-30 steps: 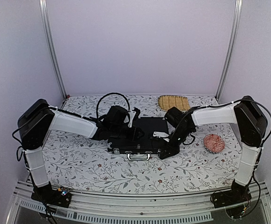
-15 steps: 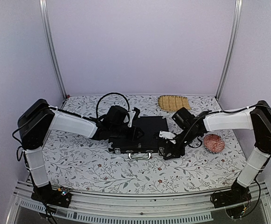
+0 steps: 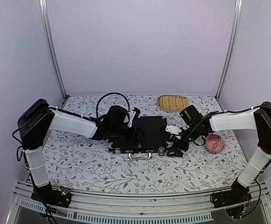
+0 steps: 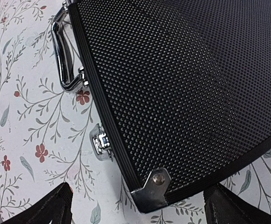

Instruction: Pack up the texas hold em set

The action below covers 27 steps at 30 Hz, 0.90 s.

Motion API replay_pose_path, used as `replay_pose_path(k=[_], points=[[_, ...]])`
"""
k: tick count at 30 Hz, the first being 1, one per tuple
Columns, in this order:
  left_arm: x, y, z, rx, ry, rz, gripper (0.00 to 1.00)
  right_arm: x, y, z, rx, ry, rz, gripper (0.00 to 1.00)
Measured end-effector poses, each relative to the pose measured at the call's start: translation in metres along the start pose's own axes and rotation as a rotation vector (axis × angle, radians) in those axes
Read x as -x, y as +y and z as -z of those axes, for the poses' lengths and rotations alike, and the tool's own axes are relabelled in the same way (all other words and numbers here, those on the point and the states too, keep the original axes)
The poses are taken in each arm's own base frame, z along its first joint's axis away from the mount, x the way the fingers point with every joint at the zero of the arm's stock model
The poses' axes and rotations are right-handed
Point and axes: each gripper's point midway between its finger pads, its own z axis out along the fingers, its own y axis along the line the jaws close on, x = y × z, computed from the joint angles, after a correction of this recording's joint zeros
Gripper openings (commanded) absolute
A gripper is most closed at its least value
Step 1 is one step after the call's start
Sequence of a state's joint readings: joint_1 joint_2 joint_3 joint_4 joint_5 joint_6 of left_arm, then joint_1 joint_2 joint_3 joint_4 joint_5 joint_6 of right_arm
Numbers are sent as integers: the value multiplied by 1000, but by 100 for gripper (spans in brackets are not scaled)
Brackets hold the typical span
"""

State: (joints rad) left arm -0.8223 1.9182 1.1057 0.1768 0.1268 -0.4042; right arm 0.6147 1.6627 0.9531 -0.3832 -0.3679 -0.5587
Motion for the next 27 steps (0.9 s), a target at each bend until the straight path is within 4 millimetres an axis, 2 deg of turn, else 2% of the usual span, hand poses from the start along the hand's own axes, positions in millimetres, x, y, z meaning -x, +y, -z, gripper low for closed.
replay_pose_path(k=[16,21,27], points=[[0,0,0,-1,0,0,38,0,-9,-23,-4,-15,-76,99],[0,0,0,-3,-1,-1,38,-3,-11,-31,-3,-11,-104,88],[0,0,-4,-16,-11,-8,38,-3,-16,-32,-23,-11,-147,67]])
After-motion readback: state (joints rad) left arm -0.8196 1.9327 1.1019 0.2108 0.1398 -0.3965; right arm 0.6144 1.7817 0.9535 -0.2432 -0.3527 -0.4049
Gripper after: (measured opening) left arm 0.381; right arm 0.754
